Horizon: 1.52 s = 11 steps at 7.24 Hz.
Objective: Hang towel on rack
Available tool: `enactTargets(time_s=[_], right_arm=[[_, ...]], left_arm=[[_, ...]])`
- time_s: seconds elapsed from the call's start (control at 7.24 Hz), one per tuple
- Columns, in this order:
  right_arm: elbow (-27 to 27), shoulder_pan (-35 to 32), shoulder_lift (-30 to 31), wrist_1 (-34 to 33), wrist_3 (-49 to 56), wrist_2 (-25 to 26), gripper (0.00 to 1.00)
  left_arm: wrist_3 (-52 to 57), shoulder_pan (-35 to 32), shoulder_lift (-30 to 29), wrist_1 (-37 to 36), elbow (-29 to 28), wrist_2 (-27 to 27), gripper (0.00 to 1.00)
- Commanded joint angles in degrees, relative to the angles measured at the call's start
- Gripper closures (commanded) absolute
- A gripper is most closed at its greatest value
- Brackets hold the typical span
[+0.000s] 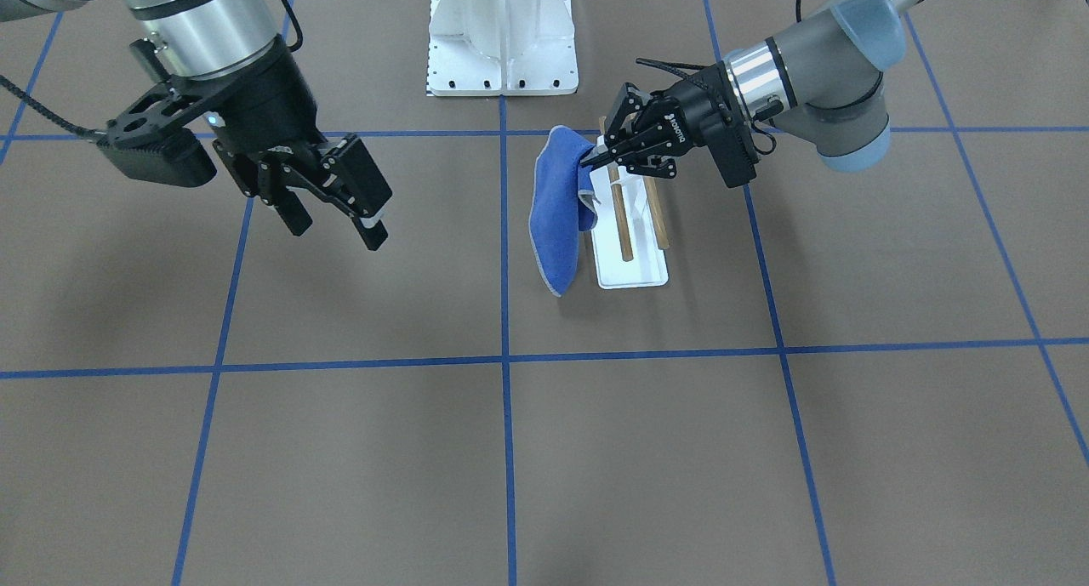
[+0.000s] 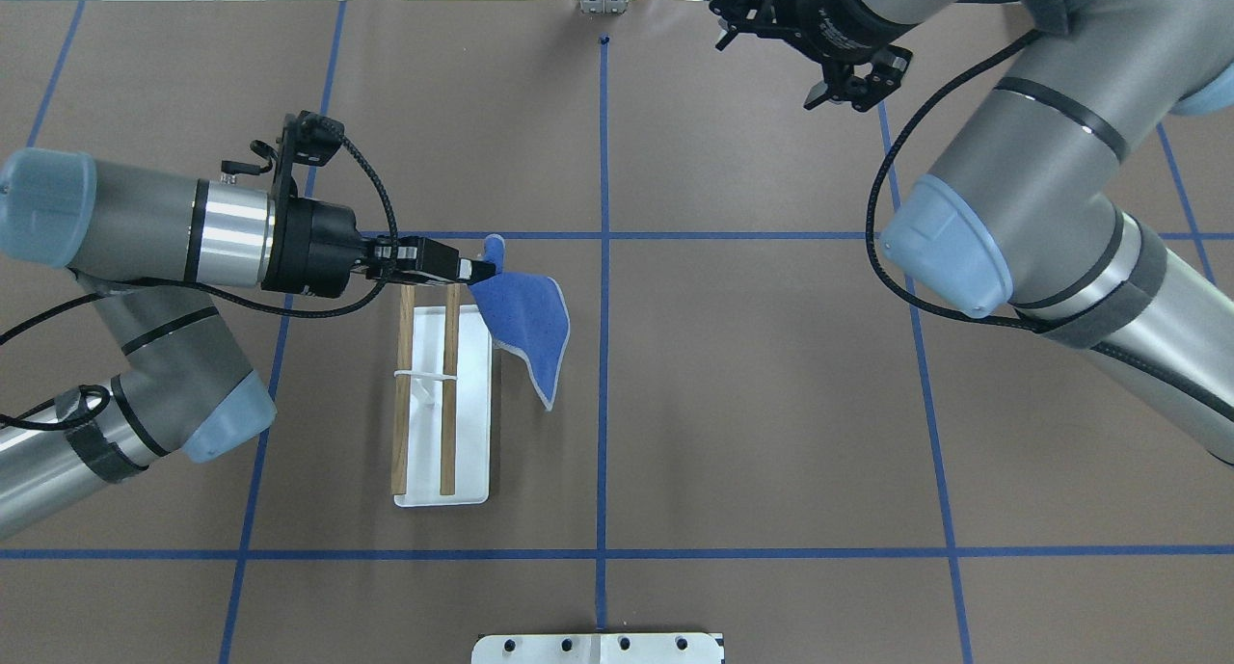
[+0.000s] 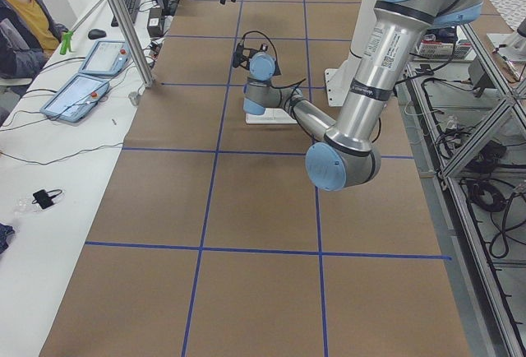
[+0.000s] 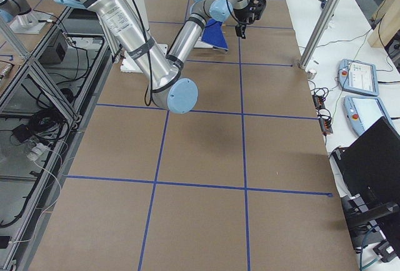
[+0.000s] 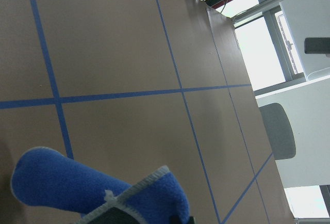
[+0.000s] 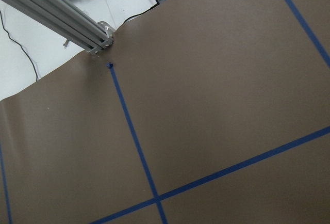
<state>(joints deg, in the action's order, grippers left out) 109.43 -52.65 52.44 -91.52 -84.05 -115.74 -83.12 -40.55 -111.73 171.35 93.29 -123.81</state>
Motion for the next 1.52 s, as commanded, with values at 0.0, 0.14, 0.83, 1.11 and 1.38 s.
enactTargets(time_s=[0.0,0.14,0.83,1.11,1.38], right_arm=[[1.0,-2.9,4.6,-0.1,7.0,-2.5,0.00],[1.0,-3.0,4.7,-0.1,7.3,-2.4,0.00],[1.1,-3.2,5.7,0.0,7.4,-2.5,0.00],[1.3,-3.1,5.8,0.0,7.3,-2.4,0.00],[1.3,-3.2,6.1,0.0,7.6,-2.4,0.00]], left_arm=[[0.0,0.2,6.1,7.5,-0.6,-0.2,1.00],[0.1,0.1,8.6,10.2,-0.6,-1.1,1.00],[-1.6,-4.0,13.7,15.1,-1.0,-2.2,1.00],[-4.9,-4.8,14.9,15.9,-1.1,-2.0,1.00],[-7.7,-4.9,15.1,16.1,-1.1,-2.0,1.00]])
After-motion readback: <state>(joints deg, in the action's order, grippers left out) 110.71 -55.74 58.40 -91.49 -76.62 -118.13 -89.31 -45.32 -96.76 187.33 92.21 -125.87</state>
